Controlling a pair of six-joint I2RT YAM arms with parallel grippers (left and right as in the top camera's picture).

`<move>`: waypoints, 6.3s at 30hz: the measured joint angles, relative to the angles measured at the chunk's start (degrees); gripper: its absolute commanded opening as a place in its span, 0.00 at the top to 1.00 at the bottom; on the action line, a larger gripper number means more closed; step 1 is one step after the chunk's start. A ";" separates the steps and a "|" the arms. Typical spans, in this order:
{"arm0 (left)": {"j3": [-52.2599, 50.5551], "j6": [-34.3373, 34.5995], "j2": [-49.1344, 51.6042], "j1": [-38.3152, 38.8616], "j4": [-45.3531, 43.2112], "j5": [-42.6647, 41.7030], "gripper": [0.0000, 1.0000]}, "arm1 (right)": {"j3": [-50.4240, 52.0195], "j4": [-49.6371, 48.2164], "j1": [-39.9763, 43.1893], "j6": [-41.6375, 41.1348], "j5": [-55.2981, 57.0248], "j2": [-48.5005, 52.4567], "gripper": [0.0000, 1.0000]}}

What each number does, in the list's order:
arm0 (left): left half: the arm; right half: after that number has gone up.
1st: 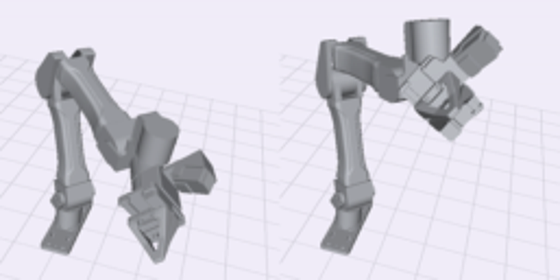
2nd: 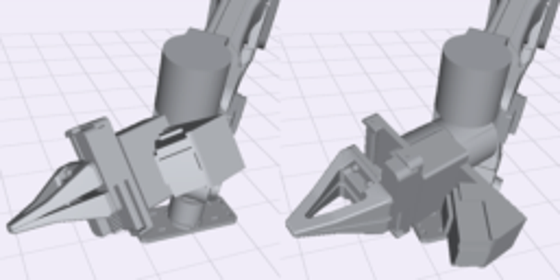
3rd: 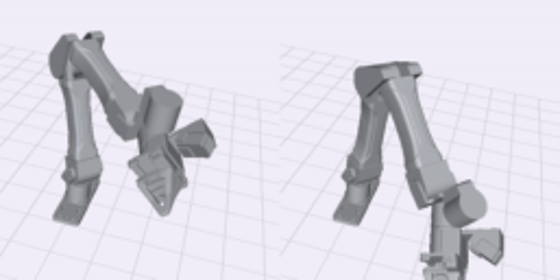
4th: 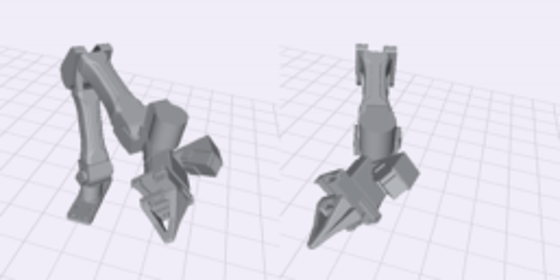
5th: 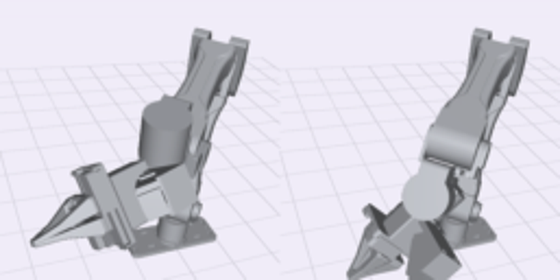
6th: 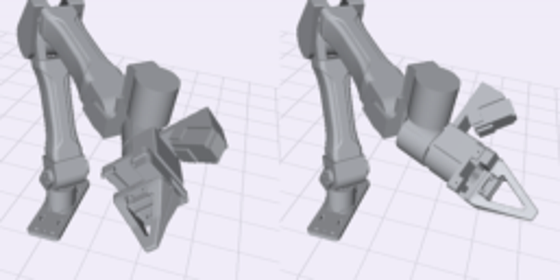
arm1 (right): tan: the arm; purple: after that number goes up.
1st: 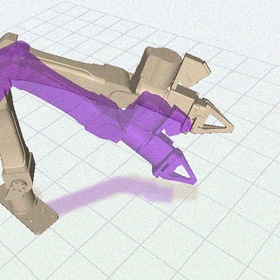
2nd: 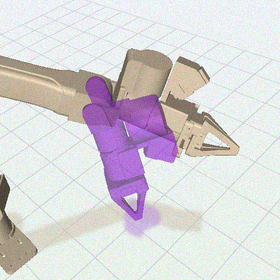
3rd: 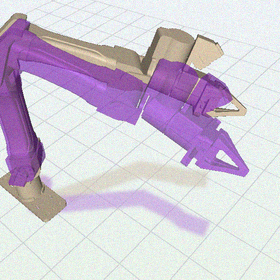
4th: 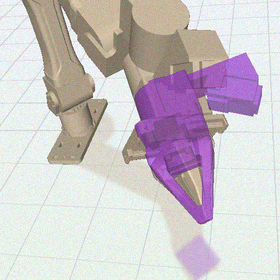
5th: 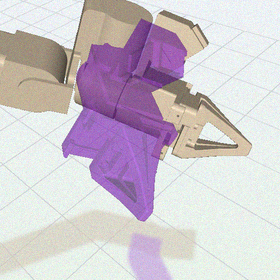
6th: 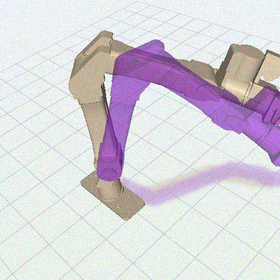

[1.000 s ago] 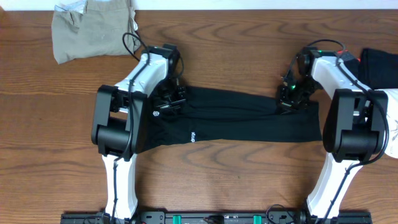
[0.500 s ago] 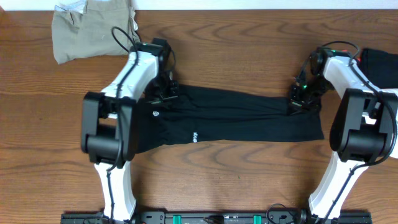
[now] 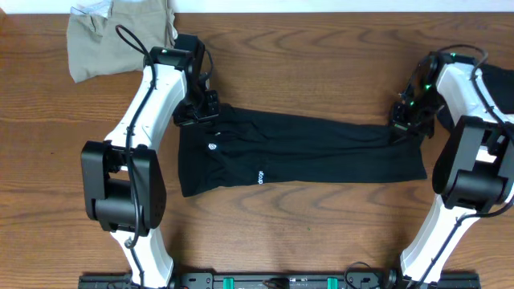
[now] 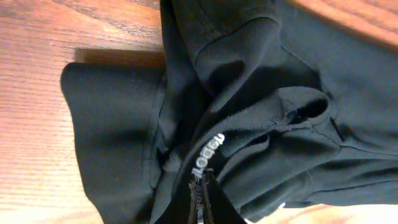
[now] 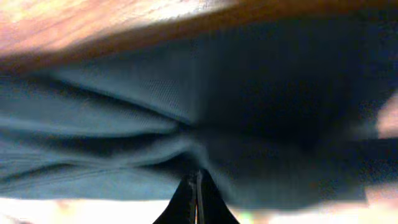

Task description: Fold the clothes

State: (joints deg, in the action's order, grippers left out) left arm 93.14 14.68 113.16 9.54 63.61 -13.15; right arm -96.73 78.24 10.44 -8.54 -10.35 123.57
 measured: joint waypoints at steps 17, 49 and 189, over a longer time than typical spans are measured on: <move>-0.02 -0.61 -12.44 1.44 1.18 -0.42 0.02 | -9.22 8.20 4.46 -1.05 8.92 -5.57 0.01; -0.02 -0.61 -12.46 1.44 1.73 -0.37 0.02 | 19.23 -21.99 10.78 7.87 -3.13 -7.61 0.10; -0.02 -0.61 -12.46 1.44 2.60 0.07 0.02 | 28.20 -26.69 -24.39 -14.47 -8.70 -23.50 0.58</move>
State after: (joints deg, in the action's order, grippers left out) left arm 93.12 14.06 100.71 10.98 66.22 -13.08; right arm -68.53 51.55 -13.96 -23.00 -19.05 100.07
